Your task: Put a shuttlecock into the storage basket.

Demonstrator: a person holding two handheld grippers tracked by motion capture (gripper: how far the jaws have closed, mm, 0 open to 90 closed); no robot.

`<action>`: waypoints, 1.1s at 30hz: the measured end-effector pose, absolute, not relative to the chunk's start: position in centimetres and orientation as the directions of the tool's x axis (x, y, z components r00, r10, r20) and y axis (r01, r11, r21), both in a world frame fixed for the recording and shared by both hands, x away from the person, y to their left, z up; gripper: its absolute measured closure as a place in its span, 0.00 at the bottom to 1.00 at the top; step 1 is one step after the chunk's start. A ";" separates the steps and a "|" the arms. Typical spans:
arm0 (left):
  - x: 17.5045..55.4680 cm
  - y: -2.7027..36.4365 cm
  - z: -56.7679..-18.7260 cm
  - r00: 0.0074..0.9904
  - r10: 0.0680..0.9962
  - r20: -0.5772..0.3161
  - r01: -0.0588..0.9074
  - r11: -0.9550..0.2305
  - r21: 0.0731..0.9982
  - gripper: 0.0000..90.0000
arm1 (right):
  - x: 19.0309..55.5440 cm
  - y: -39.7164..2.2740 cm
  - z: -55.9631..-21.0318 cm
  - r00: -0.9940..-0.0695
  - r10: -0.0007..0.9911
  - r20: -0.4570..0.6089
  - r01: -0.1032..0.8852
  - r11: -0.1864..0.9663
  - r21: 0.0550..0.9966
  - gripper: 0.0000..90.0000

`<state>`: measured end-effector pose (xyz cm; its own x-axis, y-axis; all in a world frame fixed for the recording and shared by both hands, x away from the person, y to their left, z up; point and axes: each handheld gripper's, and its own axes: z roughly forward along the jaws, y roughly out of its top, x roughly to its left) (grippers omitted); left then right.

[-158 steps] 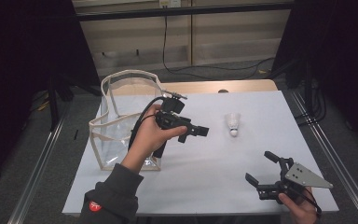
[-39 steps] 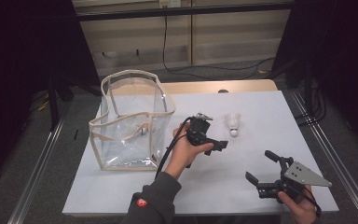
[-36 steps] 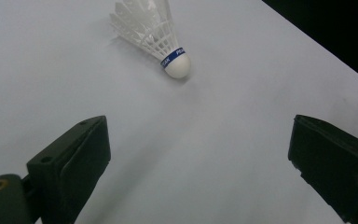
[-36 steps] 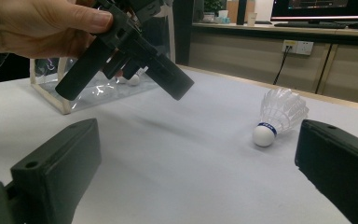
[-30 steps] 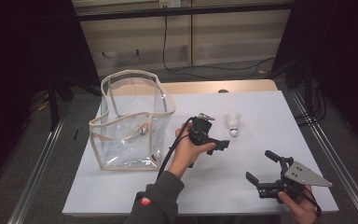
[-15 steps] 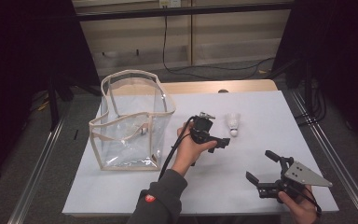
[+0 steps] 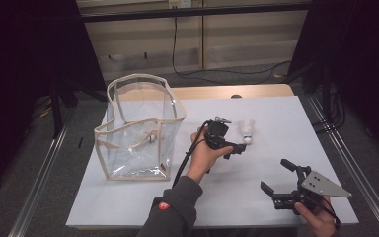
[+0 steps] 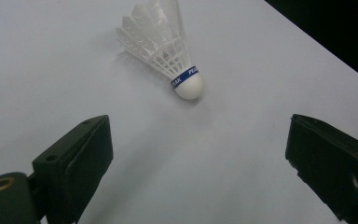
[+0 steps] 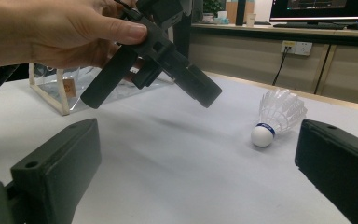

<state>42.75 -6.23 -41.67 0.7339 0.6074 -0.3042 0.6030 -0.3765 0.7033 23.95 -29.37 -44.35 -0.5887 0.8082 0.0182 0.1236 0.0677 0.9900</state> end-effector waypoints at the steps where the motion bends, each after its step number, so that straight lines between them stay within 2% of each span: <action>1: 42.8 -6.3 -41.7 0.735 0.606 -0.305 0.602 -0.377 0.703 0.08 | 23.9 -29.4 -44.4 -0.588 0.809 0.016 0.125 0.071 0.990 0.00; 33: 44.2 -7.7 -42.9 0.712 0.641 -0.288 0.611 -0.363 0.703 0.10 | 24.0 -29.4 -44.4 -0.586 0.810 0.018 0.128 0.071 0.989 0.00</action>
